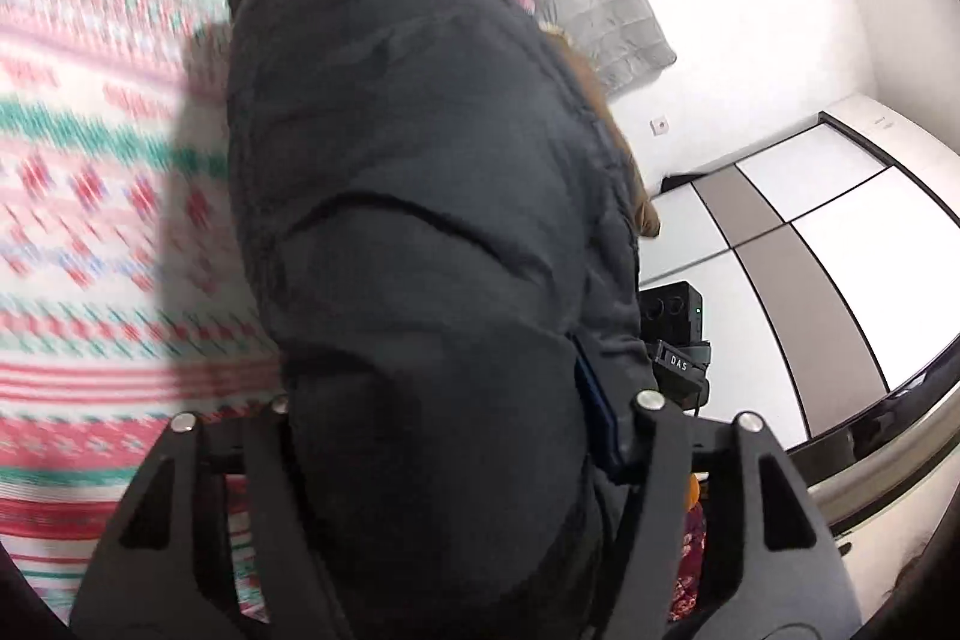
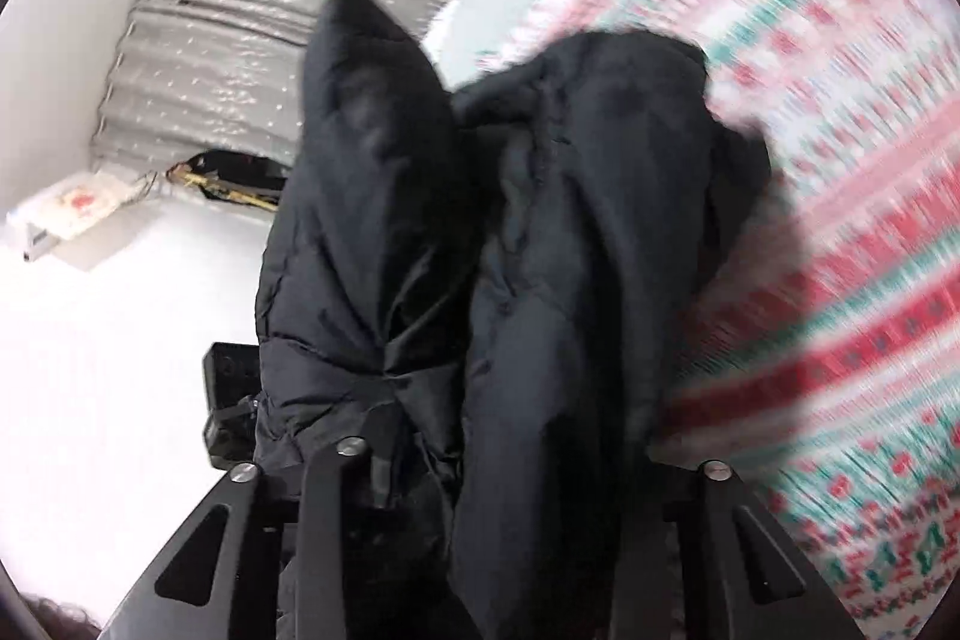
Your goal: Fold large clothes
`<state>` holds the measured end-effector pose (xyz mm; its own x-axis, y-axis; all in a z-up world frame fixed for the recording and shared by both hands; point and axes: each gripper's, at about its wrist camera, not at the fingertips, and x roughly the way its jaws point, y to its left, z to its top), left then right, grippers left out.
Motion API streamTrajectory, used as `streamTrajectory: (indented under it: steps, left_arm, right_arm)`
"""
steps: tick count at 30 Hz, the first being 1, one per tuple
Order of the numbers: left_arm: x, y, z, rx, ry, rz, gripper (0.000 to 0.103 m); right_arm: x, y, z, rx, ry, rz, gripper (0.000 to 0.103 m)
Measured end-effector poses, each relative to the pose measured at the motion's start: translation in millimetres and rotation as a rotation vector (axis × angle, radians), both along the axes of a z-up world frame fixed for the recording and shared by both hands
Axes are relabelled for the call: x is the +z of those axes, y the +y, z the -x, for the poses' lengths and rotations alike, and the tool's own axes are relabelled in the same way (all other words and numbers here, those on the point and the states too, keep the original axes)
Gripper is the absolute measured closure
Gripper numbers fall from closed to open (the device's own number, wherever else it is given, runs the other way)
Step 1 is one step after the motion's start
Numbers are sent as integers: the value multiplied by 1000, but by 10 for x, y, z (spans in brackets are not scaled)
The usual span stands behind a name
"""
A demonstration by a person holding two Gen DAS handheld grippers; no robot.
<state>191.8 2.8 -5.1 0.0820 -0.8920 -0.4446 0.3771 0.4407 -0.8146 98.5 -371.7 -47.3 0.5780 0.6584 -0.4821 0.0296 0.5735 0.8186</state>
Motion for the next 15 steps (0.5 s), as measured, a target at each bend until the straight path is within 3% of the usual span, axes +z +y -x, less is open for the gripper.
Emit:
streamTrajectory:
  steps: [7,15]
  left_arm:
    - [614,887,-375,123,-92,6,44]
    - [1468,2222,-1099,314,-230,-23,45]
  right_arm:
    - [603,719,-708,103,-103,1,73]
    - [1559,2009,-2127,257,-230,44,73]
